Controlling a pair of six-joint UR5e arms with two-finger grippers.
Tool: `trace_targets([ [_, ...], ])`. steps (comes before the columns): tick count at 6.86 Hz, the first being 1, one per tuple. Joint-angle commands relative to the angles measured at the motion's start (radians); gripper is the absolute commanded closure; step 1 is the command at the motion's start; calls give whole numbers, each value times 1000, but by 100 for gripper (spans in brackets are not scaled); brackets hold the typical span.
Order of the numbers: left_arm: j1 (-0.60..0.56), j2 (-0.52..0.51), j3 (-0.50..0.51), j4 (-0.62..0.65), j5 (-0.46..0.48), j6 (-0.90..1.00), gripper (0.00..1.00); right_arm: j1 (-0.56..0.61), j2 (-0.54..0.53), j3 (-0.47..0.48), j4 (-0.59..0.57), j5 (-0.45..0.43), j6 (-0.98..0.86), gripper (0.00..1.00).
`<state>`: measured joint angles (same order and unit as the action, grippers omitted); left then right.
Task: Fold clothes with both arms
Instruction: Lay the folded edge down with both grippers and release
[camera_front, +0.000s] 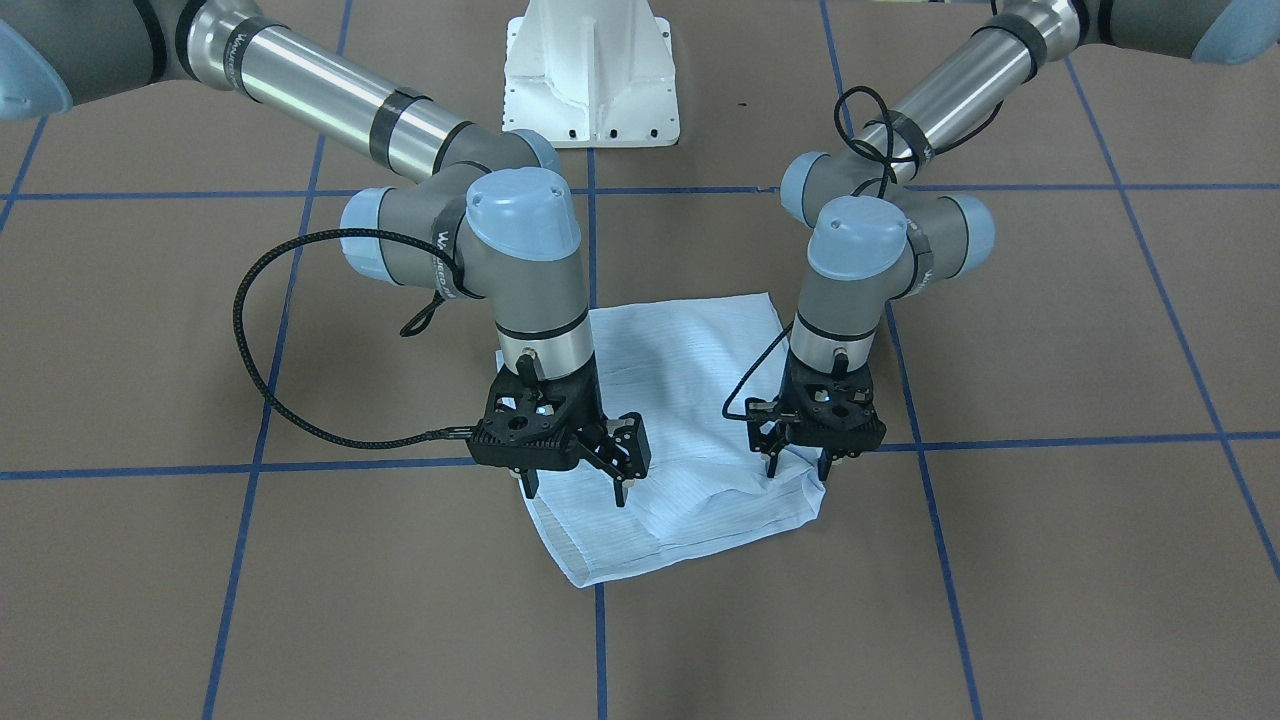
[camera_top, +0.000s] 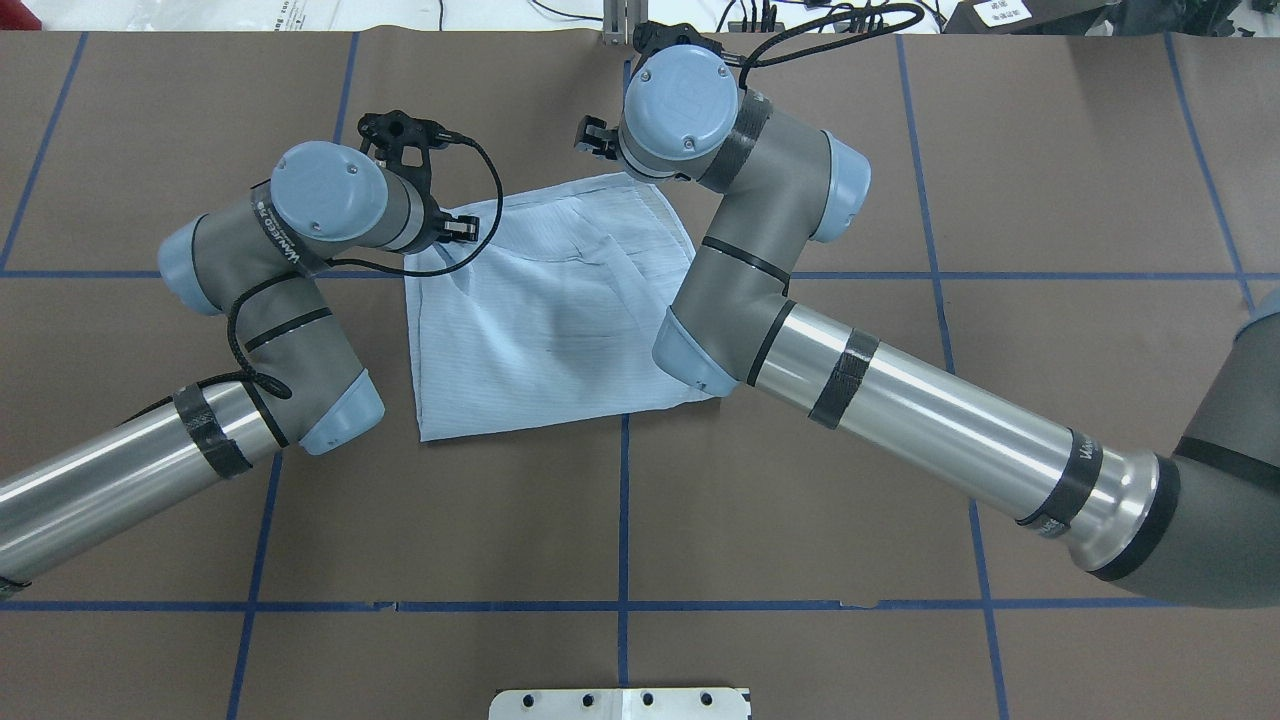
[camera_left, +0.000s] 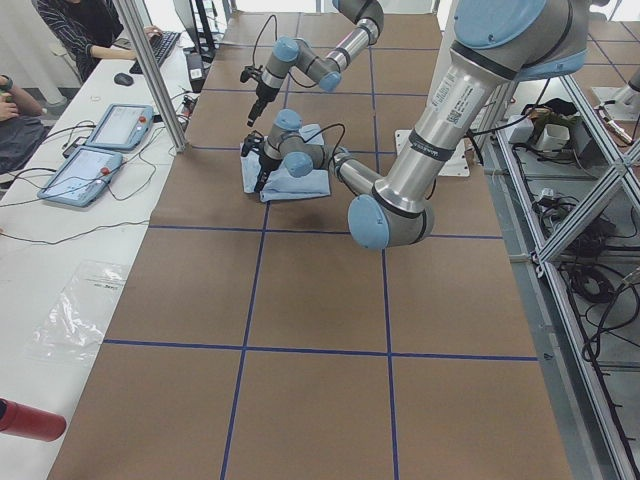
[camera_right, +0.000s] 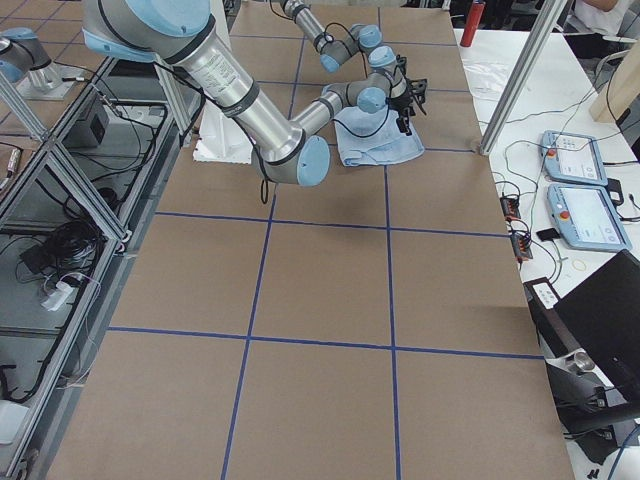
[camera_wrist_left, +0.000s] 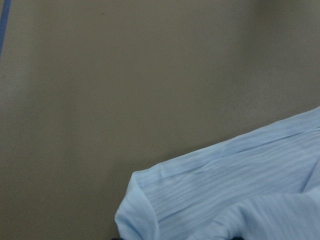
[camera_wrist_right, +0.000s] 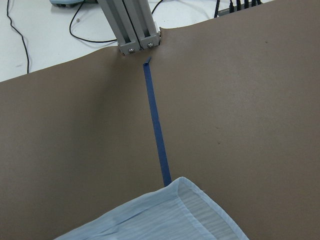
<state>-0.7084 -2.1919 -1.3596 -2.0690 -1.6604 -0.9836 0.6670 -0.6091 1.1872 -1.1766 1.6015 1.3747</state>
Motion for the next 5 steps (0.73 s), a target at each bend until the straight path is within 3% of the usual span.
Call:
trace_targets([
  [1, -2, 0, -1, -17, 1, 6, 74, -1, 0, 2, 0, -2, 3, 0],
  [2, -3, 7, 0, -41, 1, 9, 68, -1, -1, 2, 2, -2, 3, 0],
  [3, -5, 11, 0, -39, 2, 11, 87, -1, -1, 2, 2, -2, 3, 0],
  [4, -6, 18, 0, -37, 2, 14, 100, -3, -1, 0, 2, -2, 7, 0],
  [5, -17, 20, 0, -36, 4, 14, 100, -4, -1, 0, 2, -3, 7, 0],
])
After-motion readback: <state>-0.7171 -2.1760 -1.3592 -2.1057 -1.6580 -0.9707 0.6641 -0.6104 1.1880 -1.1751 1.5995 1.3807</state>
